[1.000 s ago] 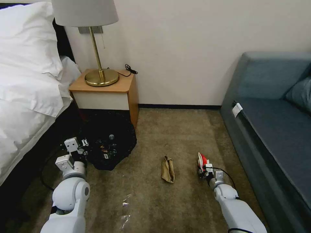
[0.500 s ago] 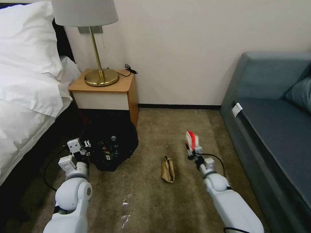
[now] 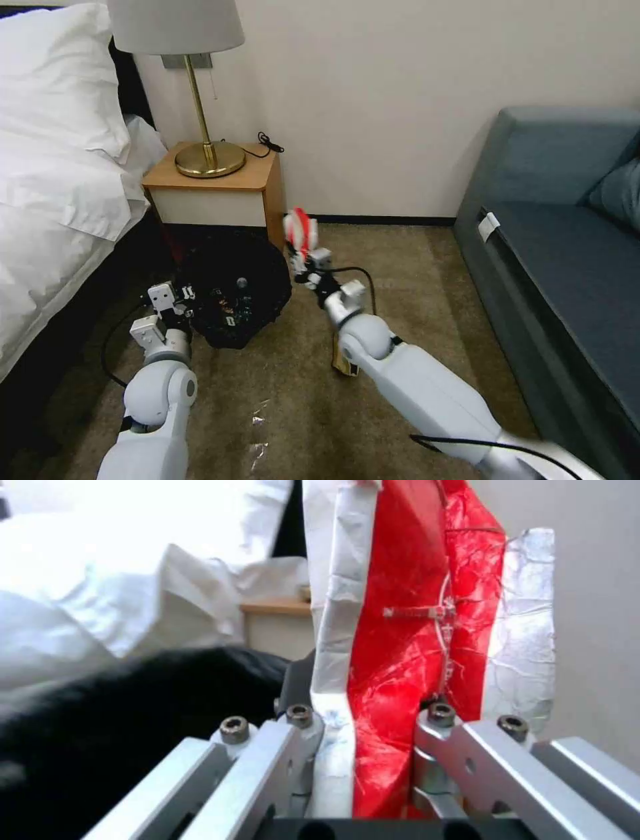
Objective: Pick up the trash bin, then pick up the garbage on the floor and place it into the trash bin.
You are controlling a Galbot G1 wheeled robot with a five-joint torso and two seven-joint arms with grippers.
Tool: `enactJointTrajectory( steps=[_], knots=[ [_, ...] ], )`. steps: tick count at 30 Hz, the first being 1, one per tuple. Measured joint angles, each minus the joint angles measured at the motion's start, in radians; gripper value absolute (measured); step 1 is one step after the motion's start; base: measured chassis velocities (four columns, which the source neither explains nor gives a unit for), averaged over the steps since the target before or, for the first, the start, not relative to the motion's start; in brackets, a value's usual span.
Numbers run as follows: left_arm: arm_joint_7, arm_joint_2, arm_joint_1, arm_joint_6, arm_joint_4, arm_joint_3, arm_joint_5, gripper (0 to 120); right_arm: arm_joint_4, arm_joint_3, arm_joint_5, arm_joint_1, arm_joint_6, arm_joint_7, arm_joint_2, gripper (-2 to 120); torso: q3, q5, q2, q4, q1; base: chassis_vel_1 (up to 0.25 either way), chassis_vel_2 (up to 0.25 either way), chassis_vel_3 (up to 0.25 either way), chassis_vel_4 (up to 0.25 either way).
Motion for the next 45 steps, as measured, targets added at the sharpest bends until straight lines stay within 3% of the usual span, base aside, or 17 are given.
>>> enactJointTrajectory(
  steps=[10, 24, 30, 34, 36, 37, 39, 43, 45],
  knots=[
    [-0.002, -0.013, -0.022, 0.0, 0.017, 0.014, 0.01, 4, 0.088, -0.081, 0.038, 0.047, -0.041, 0.043, 0.014, 13, 0.0, 0.0001, 0.0, -0.0001, 0.0, 0.0, 0.0, 0.0, 0.0],
    [-0.006, -0.025, -0.031, 0.0, 0.018, 0.022, 0.016, 4, -0.01, -0.131, -0.022, -0.004, -0.03, 0.04, 0.025, 15, 0.0, 0.0002, 0.0, -0.0001, 0.0, 0.0, 0.0, 0.0, 0.0],
    [-0.008, -0.027, -0.032, 0.001, 0.017, 0.026, 0.02, 4, -0.016, -0.115, -0.026, -0.009, -0.043, 0.047, 0.024, 41, 0.0, 0.0002, 0.0, -0.0001, 0.0, 0.0, 0.0, 0.0, 0.0],
    [-0.009, -0.027, -0.032, 0.001, 0.017, 0.027, 0.02, 4, -0.016, -0.111, -0.026, -0.007, -0.046, 0.049, 0.026, 46, 0.0, 0.0002, 0.0, -0.0002, 0.0, 0.0, 0.0, 0.0, 0.0],
    [-0.009, -0.027, -0.032, 0.002, 0.017, 0.027, 0.02, 4, -0.015, -0.107, -0.025, -0.003, -0.049, 0.05, 0.028, 63, 0.0, 0.0002, 0.0, -0.0002, 0.0, 0.0, 0.0, 0.0, 0.0],
    [-0.009, -0.027, -0.032, 0.002, 0.017, 0.027, 0.02, 4, -0.015, -0.107, -0.025, -0.003, -0.049, 0.05, 0.028, 63, 0.0, 0.0002, 0.0, -0.0002, 0.0, 0.0, 0.0, 0.0, 0.0],
    [-0.009, -0.025, -0.035, 0.002, 0.019, 0.026, 0.021, 4, -0.013, -0.11, -0.027, -0.001, -0.055, 0.051, 0.028, 76, 0.0, 0.0002, 0.0, -0.0001, 0.0, 0.0, 0.0, 0.0, 0.0],
    [-0.01, -0.025, -0.038, 0.002, 0.021, 0.027, 0.021, 4, -0.014, -0.124, -0.037, 0.001, -0.059, 0.05, 0.023, 83, 0.0, 0.0003, 0.0, -0.0001, 0.0, 0.0, 0.0, 0.0, 0.0],
    [-0.01, -0.029, -0.044, 0.003, 0.021, 0.031, 0.021, 4, -0.033, -0.161, -0.078, 0.002, -0.058, 0.019, -0.002, 96, 0.0, 0.0003, 0.0, -0.0001, 0.0, 0.0, 0.0, 0.0, 0.0]
  ],
)
